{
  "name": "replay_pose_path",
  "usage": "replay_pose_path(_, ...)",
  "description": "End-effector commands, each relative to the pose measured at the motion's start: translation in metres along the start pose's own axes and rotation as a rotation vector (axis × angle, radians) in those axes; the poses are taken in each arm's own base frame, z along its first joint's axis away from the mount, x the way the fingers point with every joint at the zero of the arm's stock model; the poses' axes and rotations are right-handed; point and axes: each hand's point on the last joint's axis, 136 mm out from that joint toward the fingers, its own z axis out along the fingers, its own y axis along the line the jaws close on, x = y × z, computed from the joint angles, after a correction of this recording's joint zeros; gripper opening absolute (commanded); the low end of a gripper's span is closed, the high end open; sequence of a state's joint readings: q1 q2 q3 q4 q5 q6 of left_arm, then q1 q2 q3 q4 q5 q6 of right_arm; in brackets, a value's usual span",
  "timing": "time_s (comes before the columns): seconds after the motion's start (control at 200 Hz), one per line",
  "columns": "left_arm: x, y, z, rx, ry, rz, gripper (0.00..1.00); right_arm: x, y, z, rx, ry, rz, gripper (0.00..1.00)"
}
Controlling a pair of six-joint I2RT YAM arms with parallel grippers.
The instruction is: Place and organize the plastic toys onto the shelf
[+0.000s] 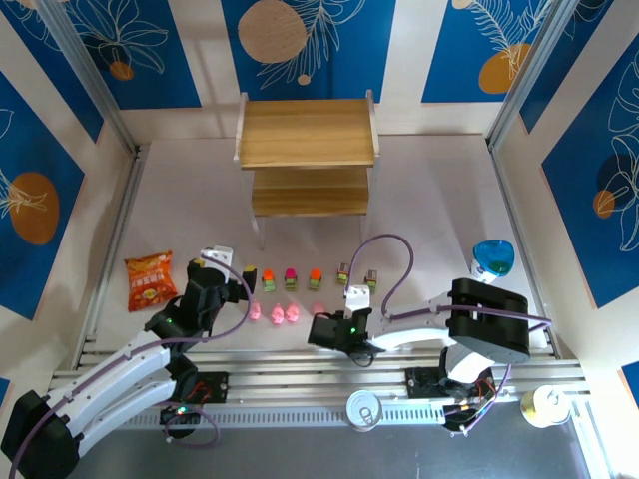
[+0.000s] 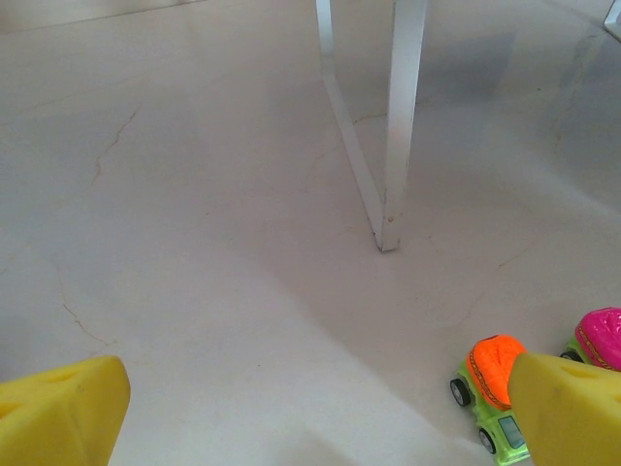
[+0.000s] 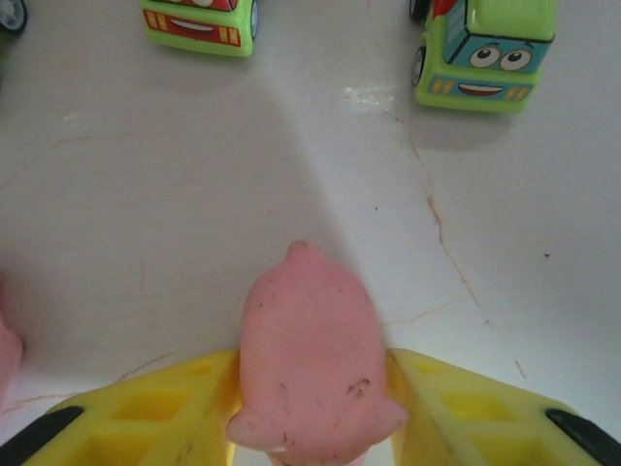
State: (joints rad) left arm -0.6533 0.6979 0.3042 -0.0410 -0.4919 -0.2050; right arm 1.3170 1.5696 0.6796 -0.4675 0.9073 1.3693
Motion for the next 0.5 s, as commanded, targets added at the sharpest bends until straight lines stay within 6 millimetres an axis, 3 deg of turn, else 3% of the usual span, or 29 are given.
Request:
replay_pose_path(0.0,-0.0173,-0.0032,-0.0021,0.007,-0.041,-0.032,1.0,-0.0038,-0.0019,0.0039,0.024,-0.011,0.002,0.43)
replay_pose_path(0.49,-0.019,-0.0069,-0.002,0.028,-0.047,-0.031,1.0,-0.0056,-0.006,0.0025,0.024,-0.02,0.014,0.3)
